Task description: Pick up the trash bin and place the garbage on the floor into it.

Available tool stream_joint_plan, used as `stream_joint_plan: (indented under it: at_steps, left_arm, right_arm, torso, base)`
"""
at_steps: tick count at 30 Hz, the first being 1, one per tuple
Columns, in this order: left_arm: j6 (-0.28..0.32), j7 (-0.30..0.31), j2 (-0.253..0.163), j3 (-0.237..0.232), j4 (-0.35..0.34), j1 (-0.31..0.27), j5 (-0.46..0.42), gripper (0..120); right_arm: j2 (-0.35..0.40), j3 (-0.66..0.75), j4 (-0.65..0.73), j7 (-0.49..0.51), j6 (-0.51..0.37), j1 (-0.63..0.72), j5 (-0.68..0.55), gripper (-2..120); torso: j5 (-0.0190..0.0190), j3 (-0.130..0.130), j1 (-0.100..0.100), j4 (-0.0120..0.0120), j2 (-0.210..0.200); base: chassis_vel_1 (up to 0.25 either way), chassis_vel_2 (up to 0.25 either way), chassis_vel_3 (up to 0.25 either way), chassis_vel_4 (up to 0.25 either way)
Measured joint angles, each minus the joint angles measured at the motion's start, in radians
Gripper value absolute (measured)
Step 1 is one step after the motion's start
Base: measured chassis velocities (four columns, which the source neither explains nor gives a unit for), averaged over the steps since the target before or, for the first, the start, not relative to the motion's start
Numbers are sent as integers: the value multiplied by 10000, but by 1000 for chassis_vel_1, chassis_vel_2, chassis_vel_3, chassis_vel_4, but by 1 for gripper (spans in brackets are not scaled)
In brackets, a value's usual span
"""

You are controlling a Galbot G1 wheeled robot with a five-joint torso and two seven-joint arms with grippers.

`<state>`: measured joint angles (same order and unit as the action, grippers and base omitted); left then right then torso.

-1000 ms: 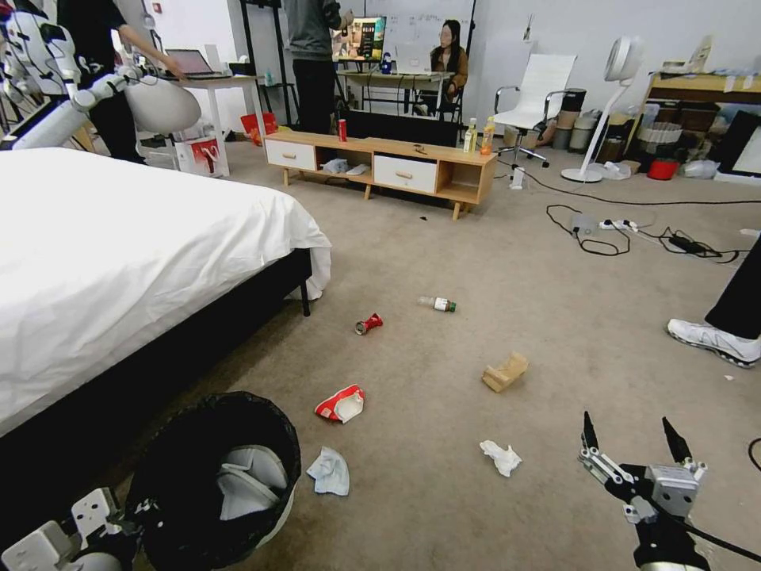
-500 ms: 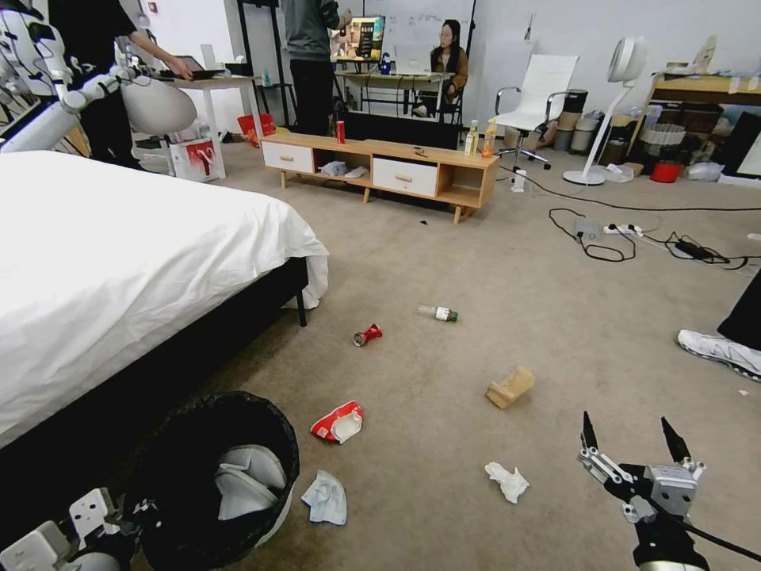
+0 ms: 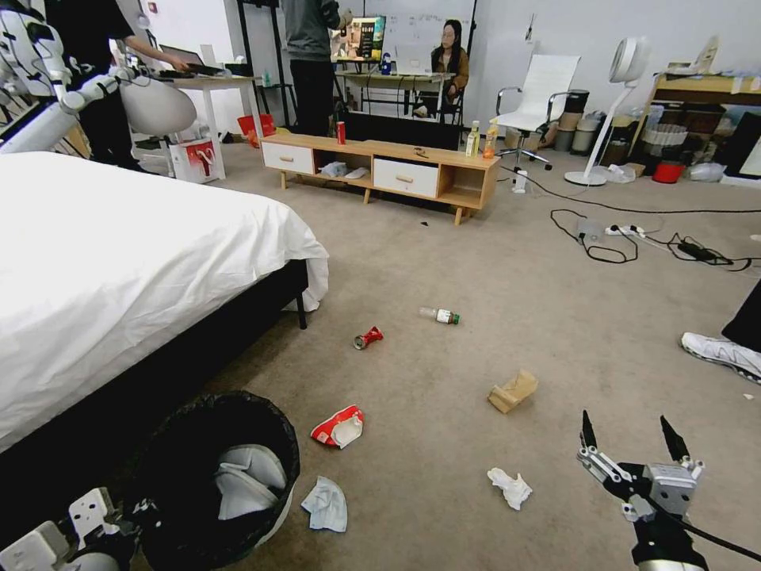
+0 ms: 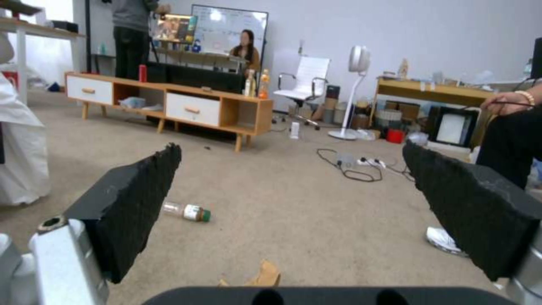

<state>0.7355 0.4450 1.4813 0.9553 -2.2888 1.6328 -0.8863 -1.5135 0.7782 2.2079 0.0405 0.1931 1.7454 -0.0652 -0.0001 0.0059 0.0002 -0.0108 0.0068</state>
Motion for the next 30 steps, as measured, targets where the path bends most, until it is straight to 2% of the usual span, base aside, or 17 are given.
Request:
stream_joint_plan:
  at_steps: [8,13,15,16,18,19,20,21,22,24,25,26,27,29,30]
  left_arm:
    - [0,-13,-2,-5,-59,64,10,2]
    - [0,-81,28,-63,-71,97,110,2]
    - [0,-99,52,-103,-71,109,175,2]
    - [0,-99,52,-103,-71,109,175,2]
    - [0,-115,76,-206,-78,112,265,2]
    - [0,-115,76,-206,-78,112,265,2]
    - [0,-126,91,-244,-82,120,314,2]
    - [0,-140,130,-300,-86,144,397,2]
    - [0,-140,130,-300,-86,144,397,2]
    - [0,-177,191,-363,-104,190,545,2]
    - [0,-177,191,-363,-104,190,545,2]
    - [0,-198,218,-390,-112,219,636,2]
    - [0,-198,218,-390,-112,219,636,2]
    - [0,-232,230,-408,-152,283,750,2]
    - [0,-232,230,-408,-152,283,750,2]
  right_arm:
    - [169,-17,-21,2,-76,-4,36,100]
    - [469,-102,-25,115,-568,-21,-86,100]
    - [754,-236,65,236,-1441,-27,-506,100]
    - [754,-236,65,236,-1441,-27,-506,100]
    - [1152,-444,243,574,-2735,-66,-1400,100]
    - [1152,-444,243,574,-2735,-66,-1400,100]
    - [1278,-535,291,808,-3154,-104,-1768,100]
    - [1593,-715,347,1279,-3857,-231,-2618,100]
    - [1593,-715,347,1279,-3857,-231,-2618,100]
    - [2192,-921,413,2246,-4600,-375,-3967,100]
    - [2192,-921,413,2246,-4600,-375,-3967,100]
    - [2738,-941,505,2860,-4800,-344,-4635,100]
    - [2738,-941,505,2860,-4800,-344,-4635,100]
    - [4048,-850,624,3551,-4590,-46,-5170,100]
    - [4048,-850,624,3551,-4590,-46,-5170,100]
  torso:
    - [0,0,0,0,0]
    - [0,0,0,0,0]
    - [2,0,0,0,0]
    - [2,0,0,0,0]
    - [1,0,0,-1,0]
    - [1,0,0,-1,0]
    - [0,1,1,-1,0]
    - [1,0,0,-1,0]
    - [1,0,0,-1,0]
    - [4,1,0,3,0]
    - [4,1,0,3,0]
    - [7,1,1,-1,0]
    - [7,1,1,-1,0]
    - [0,1,0,-2,0]
    - [0,1,0,-2,0]
  base:
    - [0,0,0,0]
    - [0,0,0,0]
    - [0,0,0,0]
    - [0,0,0,0]
    - [0,0,0,0]
    - [0,0,0,0]
    - [0,0,0,0]
    - [0,0,0,0]
    - [0,0,0,0]
    - [0,0,0,0]
    - [0,0,0,0]
    - [0,0,0,0]
    - [0,0,0,0]
    - [0,0,0,0]
    - [0,0,0,0]
